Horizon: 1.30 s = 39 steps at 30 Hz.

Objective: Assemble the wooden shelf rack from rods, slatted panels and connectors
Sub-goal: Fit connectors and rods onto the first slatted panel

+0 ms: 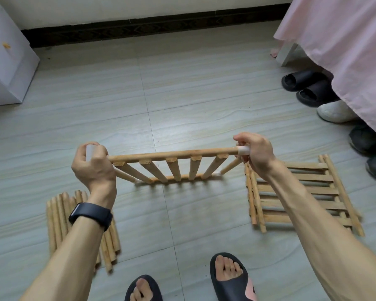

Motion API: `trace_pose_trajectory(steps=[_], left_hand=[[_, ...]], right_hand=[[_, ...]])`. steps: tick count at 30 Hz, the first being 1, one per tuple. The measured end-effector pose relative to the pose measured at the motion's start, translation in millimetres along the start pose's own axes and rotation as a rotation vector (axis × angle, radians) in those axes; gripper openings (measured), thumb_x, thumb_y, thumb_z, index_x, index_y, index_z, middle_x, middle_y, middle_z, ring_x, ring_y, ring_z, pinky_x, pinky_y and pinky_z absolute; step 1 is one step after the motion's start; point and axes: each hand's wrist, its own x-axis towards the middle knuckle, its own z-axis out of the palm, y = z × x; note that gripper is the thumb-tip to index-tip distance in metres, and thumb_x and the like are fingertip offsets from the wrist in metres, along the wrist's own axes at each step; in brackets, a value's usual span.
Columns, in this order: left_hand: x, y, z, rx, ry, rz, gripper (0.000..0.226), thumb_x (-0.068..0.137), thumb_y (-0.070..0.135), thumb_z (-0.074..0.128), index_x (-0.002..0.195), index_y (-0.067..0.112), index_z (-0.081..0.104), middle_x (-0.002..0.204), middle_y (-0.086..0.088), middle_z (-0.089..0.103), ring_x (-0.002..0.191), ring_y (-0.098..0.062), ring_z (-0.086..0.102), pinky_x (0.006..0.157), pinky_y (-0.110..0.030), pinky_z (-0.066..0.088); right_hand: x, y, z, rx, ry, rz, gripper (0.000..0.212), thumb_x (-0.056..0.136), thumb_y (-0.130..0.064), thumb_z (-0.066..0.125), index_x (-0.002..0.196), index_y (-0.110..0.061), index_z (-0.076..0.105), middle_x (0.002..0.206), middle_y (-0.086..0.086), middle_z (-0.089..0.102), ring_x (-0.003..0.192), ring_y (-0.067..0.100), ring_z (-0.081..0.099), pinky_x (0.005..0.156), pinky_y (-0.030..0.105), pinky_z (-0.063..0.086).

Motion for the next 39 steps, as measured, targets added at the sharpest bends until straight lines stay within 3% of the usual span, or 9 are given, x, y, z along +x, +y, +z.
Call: trace_pose_trajectory(steps=[6,11,20,22,25,28,31,35,39], left_hand=[[1.4,-5.3,6.7,-0.046,0.071,-0.016,0.011,0.066,0.015,0.049,0.061,0.023,0.055,0.059,0.013,0.049,0.058,-0.011,0.043,0.053,-0.024,0.032],[5.8,-3.3,15.6,-0.034,0.081,-0.022,0.011,0.065,0.016,0.05,0.058,0.024,0.052,0.052,0.014,0.045,0.055,-0.011,0.04,0.051,-0.024,0.031],[10.9,6.9,0.3,-0.054,-0.155,-0.132,0.011,0.068,0.017,0.06,0.065,0.027,0.061,0.068,0.009,0.062,0.067,-0.013,0.055,0.066,-0.029,0.041],[5.3,0.2,-11.1,-0.076,-0.241,-0.191,0.007,0.069,0.018,0.064,0.071,0.024,0.068,0.082,0.003,0.07,0.081,-0.014,0.061,0.078,-0.031,0.045],[-18.2,-35.1,-39.6,-0.038,-0.308,-0.331,0.016,0.077,0.028,0.07,0.086,0.017,0.079,0.1,0.005,0.075,0.101,-0.019,0.067,0.094,-0.041,0.05],[-42.5,-80.0,-63.3,-0.057,-0.301,-0.498,0.014,0.091,0.013,0.069,0.103,0.012,0.076,0.121,-0.008,0.072,0.098,-0.03,0.074,0.087,-0.043,0.061],[-59.8,-116.5,-76.6,0.043,-0.277,-0.598,0.034,0.096,0.008,0.064,0.129,0.011,0.064,0.118,-0.012,0.069,0.086,-0.03,0.076,0.068,-0.033,0.061],[-66.6,-155.3,-93.5,0.457,-0.43,-0.665,0.047,0.101,0.01,0.054,0.147,0.014,0.046,0.113,-0.01,0.065,0.105,-0.031,0.064,0.093,-0.044,0.053],[-60.0,-175.2,-102.6,0.751,-0.598,-0.588,0.038,0.1,0.008,0.055,0.137,0.007,0.055,0.134,-0.012,0.061,0.123,-0.031,0.057,0.105,-0.045,0.047]], right_hand=[[-0.2,5.7,7.7,-0.093,0.135,-0.03,0.04,0.081,-0.02,0.056,0.041,-0.02,0.049,0.045,0.0,0.046,0.042,0.016,0.041,0.042,0.024,0.033],[6.4,4.7,12.0,-0.07,0.143,-0.013,0.037,0.076,-0.025,0.056,0.039,-0.021,0.053,0.044,0.0,0.045,0.043,0.016,0.042,0.051,0.032,0.034],[8.7,-2.2,16.7,0.093,0.127,-0.149,0.031,0.078,-0.026,0.061,0.055,-0.012,0.045,0.05,0.0,0.042,0.045,0.013,0.044,0.043,0.022,0.037],[-1.1,8.6,15.0,0.036,0.136,-0.173,0.038,0.086,-0.037,0.059,0.059,-0.013,0.046,0.056,0.002,0.047,0.053,0.012,0.049,0.052,0.022,0.041],[-17.9,57.6,4.2,0.099,0.129,0.01,0.042,0.098,-0.05,0.05,0.07,-0.019,0.054,0.092,0.002,0.06,0.087,0.013,0.059,0.082,0.031,0.044],[-24.2,106.4,-0.2,0.491,0.088,0.378,0.023,0.104,-0.031,0.049,0.1,-0.017,0.066,0.117,-0.005,0.052,0.1,0.017,0.062,0.086,0.038,0.05],[-27.5,153.1,-3.6,0.228,0.174,0.5,0.022,0.106,-0.016,0.043,0.122,-0.007,0.056,0.112,0.01,0.063,0.089,0.027,0.067,0.073,0.037,0.054],[-38.3,202.9,-6.1,-0.258,0.065,0.591,0.023,0.105,-0.014,0.047,0.119,-0.012,0.064,0.108,0.011,0.063,0.086,0.024,0.059,0.061,0.029,0.043],[-41.5,222.8,-2.8,-0.466,0.027,0.602,0.03,0.103,-0.017,0.051,0.129,-0.009,0.065,0.12,0.01,0.066,0.109,0.029,0.06,0.085,0.037,0.05]])
